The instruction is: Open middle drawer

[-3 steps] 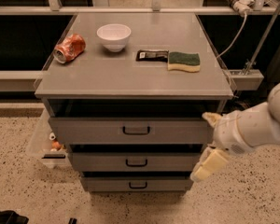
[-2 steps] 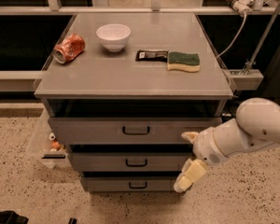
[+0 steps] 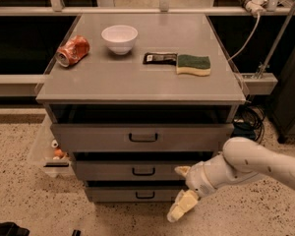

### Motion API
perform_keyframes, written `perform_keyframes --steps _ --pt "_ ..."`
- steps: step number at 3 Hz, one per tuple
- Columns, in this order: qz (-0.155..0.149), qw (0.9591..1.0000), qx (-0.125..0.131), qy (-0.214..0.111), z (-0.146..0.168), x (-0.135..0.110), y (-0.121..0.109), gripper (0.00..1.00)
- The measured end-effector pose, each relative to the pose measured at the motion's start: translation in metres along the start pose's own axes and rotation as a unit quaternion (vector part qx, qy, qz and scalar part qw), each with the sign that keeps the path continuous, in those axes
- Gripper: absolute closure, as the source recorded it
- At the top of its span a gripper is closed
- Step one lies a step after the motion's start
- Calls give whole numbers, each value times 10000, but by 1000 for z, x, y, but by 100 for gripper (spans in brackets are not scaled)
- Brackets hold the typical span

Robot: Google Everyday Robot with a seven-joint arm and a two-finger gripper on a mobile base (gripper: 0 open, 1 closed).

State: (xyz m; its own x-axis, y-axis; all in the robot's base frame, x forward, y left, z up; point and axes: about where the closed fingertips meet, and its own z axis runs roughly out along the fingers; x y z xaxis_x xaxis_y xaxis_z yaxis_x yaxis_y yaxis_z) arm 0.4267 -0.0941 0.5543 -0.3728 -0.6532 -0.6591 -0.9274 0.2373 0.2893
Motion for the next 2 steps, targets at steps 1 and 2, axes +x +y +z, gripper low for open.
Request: perform_keyframes --steps 1,2 --pt "56 9993 373 7 25 10 13 0" --pt "109 9968 780 167 45 19 37 0"
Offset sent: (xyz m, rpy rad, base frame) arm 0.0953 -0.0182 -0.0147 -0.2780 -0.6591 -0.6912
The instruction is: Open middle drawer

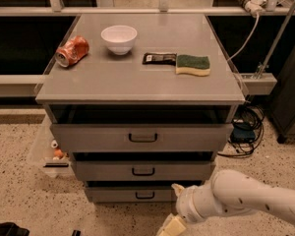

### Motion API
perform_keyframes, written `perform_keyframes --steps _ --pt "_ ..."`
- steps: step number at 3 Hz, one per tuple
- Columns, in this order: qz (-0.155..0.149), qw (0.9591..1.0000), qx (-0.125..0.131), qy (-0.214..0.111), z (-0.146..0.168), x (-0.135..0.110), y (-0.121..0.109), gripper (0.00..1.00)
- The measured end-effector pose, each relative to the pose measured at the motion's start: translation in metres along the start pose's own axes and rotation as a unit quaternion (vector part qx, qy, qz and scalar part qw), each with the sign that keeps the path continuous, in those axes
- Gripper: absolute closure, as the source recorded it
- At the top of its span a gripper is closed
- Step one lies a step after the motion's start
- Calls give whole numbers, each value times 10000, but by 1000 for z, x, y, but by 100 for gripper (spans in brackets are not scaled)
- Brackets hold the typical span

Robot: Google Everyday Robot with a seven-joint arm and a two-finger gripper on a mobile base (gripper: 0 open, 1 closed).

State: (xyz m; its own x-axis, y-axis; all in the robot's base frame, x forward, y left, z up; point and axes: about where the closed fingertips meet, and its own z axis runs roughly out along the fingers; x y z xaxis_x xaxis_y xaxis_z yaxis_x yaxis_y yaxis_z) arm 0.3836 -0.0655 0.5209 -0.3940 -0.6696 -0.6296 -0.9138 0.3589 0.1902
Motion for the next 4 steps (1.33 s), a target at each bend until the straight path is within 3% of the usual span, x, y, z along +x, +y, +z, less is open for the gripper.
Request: perform_keyframes --steps 1,2,3,4 --pt "108 9994 326 -29 6 6 -7 0" --pt "-50 9993 329 -162 8 3 -13 0" --pt "-383 9975 324 -501 13 -7 -35 0" --pt "-599 9923 520 -951 22 -20 -91 0"
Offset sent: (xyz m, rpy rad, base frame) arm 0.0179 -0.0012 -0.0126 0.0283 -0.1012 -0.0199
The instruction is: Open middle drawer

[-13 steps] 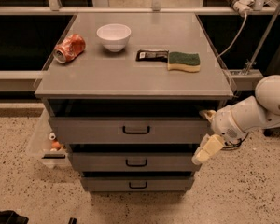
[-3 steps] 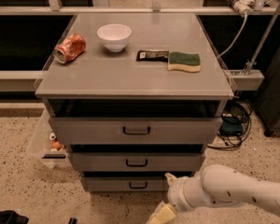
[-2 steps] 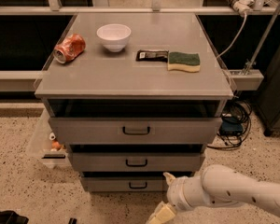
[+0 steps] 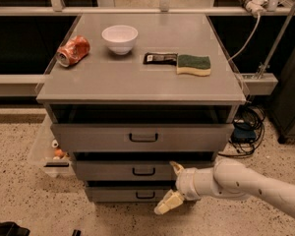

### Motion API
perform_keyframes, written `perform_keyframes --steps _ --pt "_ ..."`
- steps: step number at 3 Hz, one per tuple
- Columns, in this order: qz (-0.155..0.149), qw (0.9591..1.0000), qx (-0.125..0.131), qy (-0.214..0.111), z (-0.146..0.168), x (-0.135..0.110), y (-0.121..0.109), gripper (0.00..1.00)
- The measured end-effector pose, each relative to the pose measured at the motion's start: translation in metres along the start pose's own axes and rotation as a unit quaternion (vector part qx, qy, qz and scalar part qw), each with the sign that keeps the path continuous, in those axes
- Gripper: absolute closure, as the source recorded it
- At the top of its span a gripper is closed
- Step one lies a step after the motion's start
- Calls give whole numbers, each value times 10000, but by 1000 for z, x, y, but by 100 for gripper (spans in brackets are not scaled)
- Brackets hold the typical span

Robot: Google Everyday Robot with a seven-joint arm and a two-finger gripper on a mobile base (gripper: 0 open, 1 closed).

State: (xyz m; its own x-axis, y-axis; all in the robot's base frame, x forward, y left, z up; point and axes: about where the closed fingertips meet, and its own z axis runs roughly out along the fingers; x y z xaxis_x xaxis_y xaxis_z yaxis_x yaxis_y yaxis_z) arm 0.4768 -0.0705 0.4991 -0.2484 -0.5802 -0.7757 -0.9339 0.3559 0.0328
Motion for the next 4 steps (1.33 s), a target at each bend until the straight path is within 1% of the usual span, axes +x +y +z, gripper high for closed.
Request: perform_keyframes --steps 1,2,3,4 --pt "-17 10000 38 -34 3 -1 -9 0" --pt "-14 10000 -86 41 2 -2 5 0" --pt "-250 9995 108 148 -2 -7 -14 0" --pt "-313 9979 418 374 -5 3 -44 0"
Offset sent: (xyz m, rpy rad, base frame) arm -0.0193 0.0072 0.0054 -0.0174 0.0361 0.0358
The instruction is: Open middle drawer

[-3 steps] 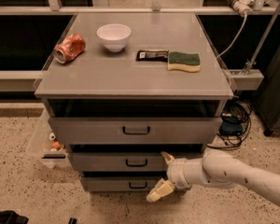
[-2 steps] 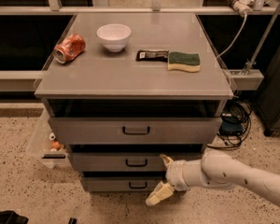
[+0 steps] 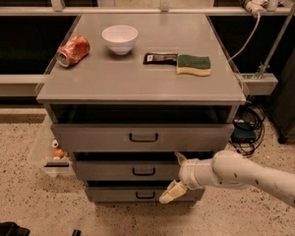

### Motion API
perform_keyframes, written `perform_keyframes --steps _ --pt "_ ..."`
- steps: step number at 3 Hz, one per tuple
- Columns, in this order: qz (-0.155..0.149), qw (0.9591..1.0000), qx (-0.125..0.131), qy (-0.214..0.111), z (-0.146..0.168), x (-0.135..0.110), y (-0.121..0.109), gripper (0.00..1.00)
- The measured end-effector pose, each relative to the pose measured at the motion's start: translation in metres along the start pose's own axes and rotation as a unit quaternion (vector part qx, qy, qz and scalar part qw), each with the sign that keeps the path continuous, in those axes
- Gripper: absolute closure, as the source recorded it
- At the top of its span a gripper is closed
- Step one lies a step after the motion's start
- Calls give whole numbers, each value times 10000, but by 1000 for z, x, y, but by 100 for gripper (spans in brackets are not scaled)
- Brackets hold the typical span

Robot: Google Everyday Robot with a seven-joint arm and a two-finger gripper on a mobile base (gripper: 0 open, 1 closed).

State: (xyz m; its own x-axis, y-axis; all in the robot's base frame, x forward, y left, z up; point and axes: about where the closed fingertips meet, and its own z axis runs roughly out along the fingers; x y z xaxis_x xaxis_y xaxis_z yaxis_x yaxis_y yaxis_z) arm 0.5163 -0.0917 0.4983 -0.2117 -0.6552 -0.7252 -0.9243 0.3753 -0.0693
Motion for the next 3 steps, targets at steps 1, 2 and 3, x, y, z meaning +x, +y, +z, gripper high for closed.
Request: perform_keyframes --steps 1,2,3 --pt "4 10000 3 5 0 1 0 0" --pt "-74 9999 45 117 13 11 -9 0" --pt "-152 9995 142 229 26 26 -27 0"
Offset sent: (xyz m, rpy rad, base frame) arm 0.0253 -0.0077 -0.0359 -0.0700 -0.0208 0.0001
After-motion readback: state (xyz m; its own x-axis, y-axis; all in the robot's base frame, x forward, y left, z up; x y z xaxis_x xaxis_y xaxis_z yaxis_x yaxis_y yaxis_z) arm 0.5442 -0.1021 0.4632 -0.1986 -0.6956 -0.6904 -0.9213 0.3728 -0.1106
